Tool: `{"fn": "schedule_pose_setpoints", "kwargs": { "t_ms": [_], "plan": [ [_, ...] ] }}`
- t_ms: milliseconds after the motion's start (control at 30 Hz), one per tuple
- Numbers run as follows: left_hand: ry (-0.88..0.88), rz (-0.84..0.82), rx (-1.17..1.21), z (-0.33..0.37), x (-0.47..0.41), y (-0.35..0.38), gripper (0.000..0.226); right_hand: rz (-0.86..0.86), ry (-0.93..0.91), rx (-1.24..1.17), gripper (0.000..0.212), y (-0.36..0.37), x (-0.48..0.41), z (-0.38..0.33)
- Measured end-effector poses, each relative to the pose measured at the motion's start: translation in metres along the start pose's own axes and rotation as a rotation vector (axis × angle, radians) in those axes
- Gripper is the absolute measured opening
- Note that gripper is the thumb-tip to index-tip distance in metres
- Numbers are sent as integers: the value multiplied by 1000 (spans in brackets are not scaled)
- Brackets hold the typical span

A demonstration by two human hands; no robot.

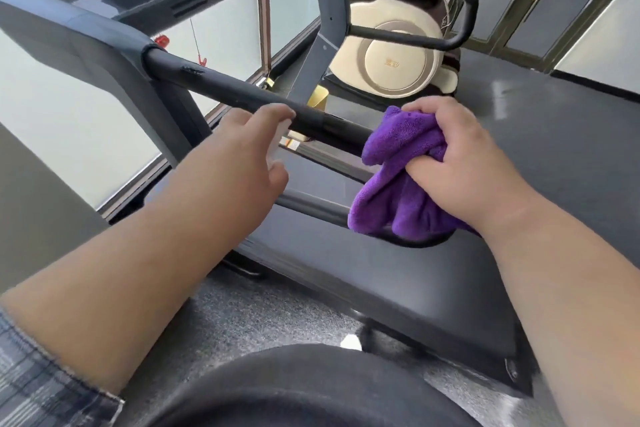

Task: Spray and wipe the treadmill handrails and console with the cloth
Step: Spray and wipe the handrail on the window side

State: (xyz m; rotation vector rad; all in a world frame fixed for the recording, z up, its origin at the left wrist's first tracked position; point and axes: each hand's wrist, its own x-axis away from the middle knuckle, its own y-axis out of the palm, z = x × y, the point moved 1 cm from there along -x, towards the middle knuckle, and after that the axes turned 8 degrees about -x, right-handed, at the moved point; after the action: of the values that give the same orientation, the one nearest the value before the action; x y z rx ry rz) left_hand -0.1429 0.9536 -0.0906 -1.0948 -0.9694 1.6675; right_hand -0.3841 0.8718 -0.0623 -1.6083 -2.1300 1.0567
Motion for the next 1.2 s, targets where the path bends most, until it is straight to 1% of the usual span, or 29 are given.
{"fn": "schedule_pose_setpoints", "kwargs": {
  "t_ms": [100,200,233,300,367,400,433,467,500,567,600,633,700,800,833,900,933,967,1000,1033,1067,1133,1167,1200],
  "plan": [
    [-75,-9,21,0,18,2,54,47,1,-165,51,-16,-11,-12],
    [-128,26,63,14,31,0,53,-11,-23,-227,46,-31,-28,-19],
    [-145,42,74,21,34,-2,53,-48,-25,-225,44,-31,-34,-19],
    [-196,68,73,36,39,-5,53,-146,-18,-150,43,-27,-47,-15],
    [-248,79,55,53,45,-5,53,-249,-18,-31,57,-21,-54,-2],
    [-274,84,49,61,48,-4,53,-250,-23,3,65,-19,-54,4],
    [-296,92,46,69,50,-3,53,-205,-63,11,70,-20,-53,9],
    [-316,101,46,77,52,-1,53,-142,-143,18,71,-20,-50,13],
    [-334,110,47,84,54,2,53,-93,-259,28,67,-20,-47,16],
    [-375,124,56,98,57,10,54,-54,-499,75,48,-16,-42,20],
    [-399,132,64,106,59,13,54,-41,-587,99,39,-12,-42,23],
    [-422,140,69,114,62,16,54,-40,-649,111,36,-8,-43,26],
    [-465,145,72,127,67,21,54,-105,-689,120,35,-5,-46,29],
    [-516,168,66,142,77,26,55,-263,-631,216,23,-15,-54,24],
    [-534,178,64,145,80,27,55,-326,-591,255,29,-17,-57,26],
    [-563,198,68,151,83,29,56,-475,-456,264,61,-20,-59,28],
    [-569,207,71,154,84,30,56,-518,-408,247,79,-18,-59,28],
    [-572,215,76,158,84,31,56,-526,-404,269,94,-15,-59,27],
    [-575,220,80,161,85,32,56,-511,-433,331,104,-9,-60,26],
    [-575,222,83,163,85,33,55,-479,-479,413,108,-3,-60,23],
    [-575,220,83,165,85,34,55,-438,-538,506,107,2,-59,19],
    [-582,223,82,168,86,33,55,-368,-638,616,97,11,-58,10],
    [-586,231,81,168,87,32,55,-373,-643,625,92,14,-59,7],
    [-591,242,80,167,88,30,55,-406,-608,608,89,16,-62,4]
  ]
}}
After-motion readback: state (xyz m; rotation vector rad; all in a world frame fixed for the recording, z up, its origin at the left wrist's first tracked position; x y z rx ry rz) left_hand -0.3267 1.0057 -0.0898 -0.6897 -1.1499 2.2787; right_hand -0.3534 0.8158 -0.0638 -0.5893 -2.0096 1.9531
